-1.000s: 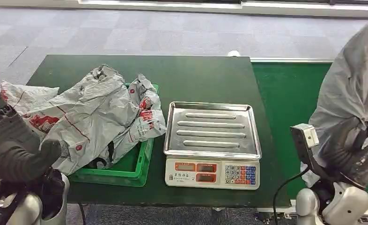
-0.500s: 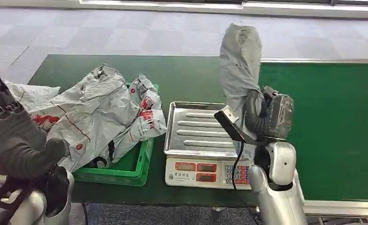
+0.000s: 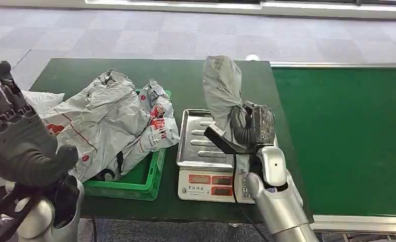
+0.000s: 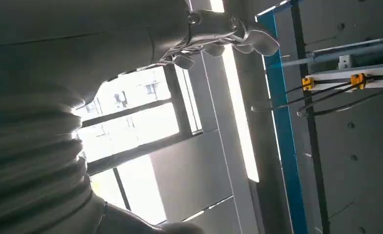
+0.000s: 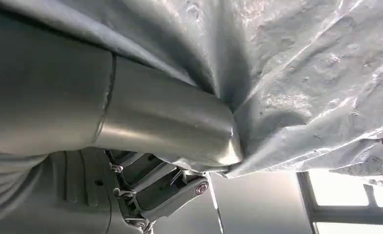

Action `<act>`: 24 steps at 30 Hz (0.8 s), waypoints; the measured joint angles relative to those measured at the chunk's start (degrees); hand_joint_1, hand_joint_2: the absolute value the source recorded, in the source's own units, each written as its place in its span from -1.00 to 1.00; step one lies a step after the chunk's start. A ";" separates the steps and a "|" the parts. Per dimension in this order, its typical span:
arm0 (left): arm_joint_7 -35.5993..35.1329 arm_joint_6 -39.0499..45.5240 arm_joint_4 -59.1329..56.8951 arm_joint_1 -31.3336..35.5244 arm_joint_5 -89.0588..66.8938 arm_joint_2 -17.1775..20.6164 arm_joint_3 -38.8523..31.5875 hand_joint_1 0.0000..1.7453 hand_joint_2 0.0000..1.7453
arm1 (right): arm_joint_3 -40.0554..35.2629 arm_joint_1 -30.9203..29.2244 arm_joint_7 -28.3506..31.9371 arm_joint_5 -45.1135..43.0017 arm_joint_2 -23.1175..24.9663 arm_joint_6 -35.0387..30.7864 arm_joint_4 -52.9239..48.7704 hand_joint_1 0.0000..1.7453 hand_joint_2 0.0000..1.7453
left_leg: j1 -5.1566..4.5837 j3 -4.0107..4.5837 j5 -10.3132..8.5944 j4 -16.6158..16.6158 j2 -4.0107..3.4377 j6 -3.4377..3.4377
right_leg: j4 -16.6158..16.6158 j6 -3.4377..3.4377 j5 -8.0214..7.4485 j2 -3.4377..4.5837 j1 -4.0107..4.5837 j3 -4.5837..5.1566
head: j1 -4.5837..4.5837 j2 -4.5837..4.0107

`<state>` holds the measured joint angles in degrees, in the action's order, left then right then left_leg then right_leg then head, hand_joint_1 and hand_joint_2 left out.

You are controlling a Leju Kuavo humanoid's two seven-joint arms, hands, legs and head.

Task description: Moved the parcel from conveyor to table for the left to box.

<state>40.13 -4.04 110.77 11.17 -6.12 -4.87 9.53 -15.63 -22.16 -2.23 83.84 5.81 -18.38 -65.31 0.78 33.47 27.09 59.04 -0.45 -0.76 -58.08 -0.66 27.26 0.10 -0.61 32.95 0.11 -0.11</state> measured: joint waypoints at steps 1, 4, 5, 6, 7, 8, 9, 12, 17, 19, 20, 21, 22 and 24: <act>0.00 0.00 -0.02 0.00 0.00 0.00 0.02 -1.00 1.00 | 0.00 -0.02 0.00 0.00 0.00 0.00 0.01 -0.88 1.00 | 0.00 0.00 0.00 0.00 0.00 0.00 | 0.00 0.00 0.00 0.00 0.00 0.00 | 0.00 0.00; 0.02 0.00 -0.55 0.11 0.00 0.11 0.28 -1.00 1.00 | -0.20 -1.00 -0.40 0.81 0.11 -0.09 2.82 -1.00 -1.00 | 0.00 0.00 0.00 0.00 0.00 0.00 | 0.00 0.00 0.00 0.00 0.01 0.01 | 0.00 0.00; 0.00 0.00 -0.68 0.16 0.00 0.17 0.33 -1.00 1.00 | -0.33 -1.13 -0.76 0.77 0.11 -0.26 3.32 -1.00 -1.00 | 0.00 0.00 0.00 0.00 0.00 0.00 | 0.00 0.00 0.00 0.00 0.01 0.01 | 0.00 0.00; 0.02 0.00 -0.81 0.23 0.00 0.22 0.33 -1.00 1.00 | -0.39 -1.19 -0.88 0.42 0.11 -0.46 3.67 -1.00 -1.00 | 0.00 0.00 0.00 0.00 0.00 0.00 | 0.00 0.00 0.00 0.00 0.01 0.01 | 0.00 0.00; 0.02 0.02 -0.92 0.29 -0.02 0.26 0.33 -1.00 1.00 | -0.41 -1.22 -0.85 -0.02 0.13 -0.59 3.96 -1.00 -1.00 | 0.00 0.00 0.00 0.00 0.00 0.00 | 0.00 0.00 0.00 0.00 0.01 0.01 | 0.00 0.00; 0.02 0.04 -1.03 0.34 -0.04 0.33 0.33 -1.00 1.00 | -0.41 -1.23 -0.77 -0.55 0.13 -0.70 4.24 -1.00 -1.00 | 0.00 0.00 0.00 0.00 0.00 0.00 | 0.00 0.00 0.00 0.00 0.01 0.01 | 0.00 0.00; 0.02 0.07 -1.11 0.39 -0.04 0.35 0.33 -1.00 1.00 | -0.41 -1.25 -0.66 -1.02 0.13 -0.76 4.44 -1.00 -1.00 | 0.00 0.00 0.00 0.00 0.00 0.00 | 0.00 0.00 0.00 0.00 0.01 0.01 | 0.00 0.00; 0.02 0.09 -1.40 0.48 -0.04 0.55 0.33 -1.00 1.00 | -0.41 -1.30 0.46 -3.35 0.13 -0.63 4.81 -1.00 -1.00 | 0.00 0.00 0.00 0.00 0.00 0.00 | 0.00 0.00 0.00 0.01 0.01 0.02 | 0.00 0.00; 0.02 0.28 -1.73 0.50 -0.07 0.83 0.33 -1.00 1.00 | -0.41 -1.29 2.07 -6.34 0.13 -0.74 4.92 -1.00 -1.00 | 0.00 0.00 0.00 0.00 -0.01 0.00 | 0.00 0.00 0.00 0.01 0.01 0.03 | 0.00 0.00; 0.02 0.35 -1.79 0.50 -0.07 0.89 0.33 -1.00 1.00 | -0.41 -1.29 2.18 -6.43 0.13 -0.83 4.92 -1.00 -1.00 | 0.00 0.00 0.00 0.00 -0.01 0.00 | 0.00 0.00 0.00 0.02 0.01 0.04 | 0.00 0.00; 0.02 0.39 -1.84 0.51 -0.07 0.90 0.33 -1.00 1.00 | -0.41 -1.29 2.27 -6.51 0.13 -0.98 4.92 -1.00 -1.00 | 0.00 0.00 0.00 0.00 -0.01 0.00 | 0.00 0.00 0.00 0.02 0.01 0.04 | 0.00 0.00; 0.02 0.44 -1.88 0.51 -0.09 0.94 0.33 -1.00 1.00 | -0.41 -1.22 2.90 -7.36 0.13 -1.98 4.86 -1.00 -1.00 | 0.00 0.00 0.00 0.00 -0.02 0.00 | 0.00 0.00 0.00 0.02 0.01 0.04 | 0.00 0.00; 0.02 0.46 -1.92 0.50 -0.09 0.94 0.33 -1.00 1.00 | -0.37 -0.98 3.98 -8.60 0.13 -3.68 4.42 -1.00 -1.00 | 0.00 0.00 0.00 0.01 -0.01 0.00 | 0.00 0.00 0.00 0.01 0.01 0.05 | 0.00 0.00; 0.02 0.52 -2.05 0.50 -0.31 0.98 0.33 -1.00 1.00 | -0.28 0.03 8.58 -12.75 0.13 -9.98 1.81 -1.00 -1.00 | 0.00 0.01 0.00 0.01 -0.01 0.00 | 0.00 0.00 0.00 0.01 0.01 0.06 | 0.00 0.00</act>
<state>40.15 -3.52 108.72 11.67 -6.43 -3.89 9.86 -15.91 -22.13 6.35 71.09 5.95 -28.36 -63.50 0.78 33.48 27.09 59.05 -0.46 -0.76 -58.08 -0.66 27.26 0.10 -0.60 33.01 0.11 -0.11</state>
